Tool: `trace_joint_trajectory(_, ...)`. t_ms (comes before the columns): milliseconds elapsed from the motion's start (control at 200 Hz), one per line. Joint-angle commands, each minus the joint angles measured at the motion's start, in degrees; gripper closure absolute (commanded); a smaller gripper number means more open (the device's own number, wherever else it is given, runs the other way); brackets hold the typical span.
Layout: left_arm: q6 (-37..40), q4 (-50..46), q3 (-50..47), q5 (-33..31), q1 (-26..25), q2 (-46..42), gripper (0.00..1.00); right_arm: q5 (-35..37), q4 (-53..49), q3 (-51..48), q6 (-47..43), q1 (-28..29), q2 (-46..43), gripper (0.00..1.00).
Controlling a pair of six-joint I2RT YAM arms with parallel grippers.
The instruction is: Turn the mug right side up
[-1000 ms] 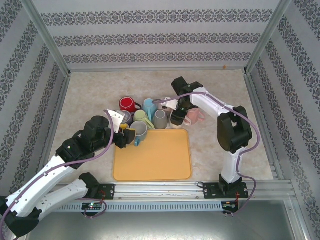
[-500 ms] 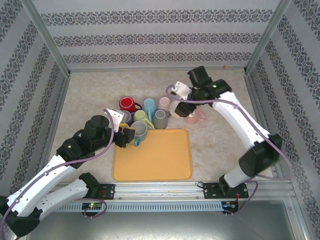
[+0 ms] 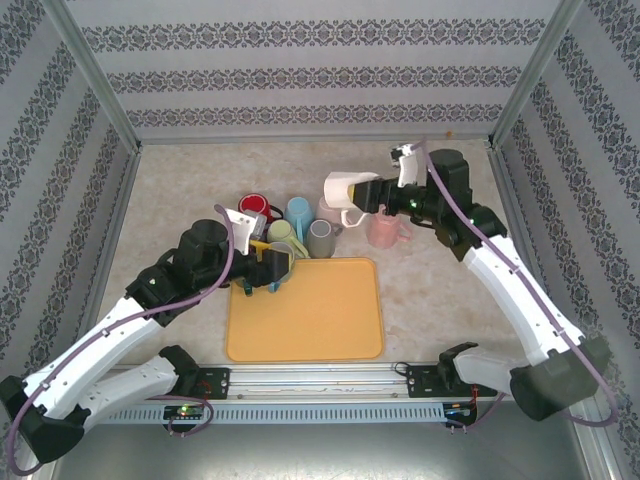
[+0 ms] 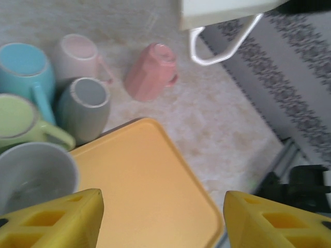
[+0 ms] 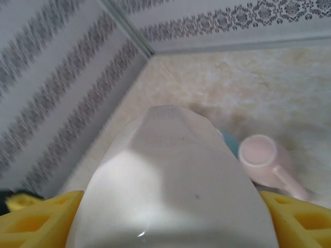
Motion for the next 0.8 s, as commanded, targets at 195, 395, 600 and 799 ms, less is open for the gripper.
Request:
trace_joint_trajectory(195,-10.53,24.76,-3.13,15.83,1.12,2.15,0.29,1.31,41.08,-10.28,36.87,1.0,-8.46,0.42)
trace_joint_trajectory(395,-21.97,40.92,-1.99,26.87,4.25,7.84,0.27,5.28,42.75,-13.29,36.16,4.92,-13.84,0.42)
trace_joint_trajectory(600,-32.65,59.54,-3.24,32.02,6.48,13.04,0.27,5.87,45.83,-17.07,36.02,7.47,-16.39,0.41)
trace_joint_trajectory(799,-39.5,73.7,-3.53,34.84,6.79,17.35,0.28,7.16,46.33,-19.23,35.6,9.45,-17.28,0.4)
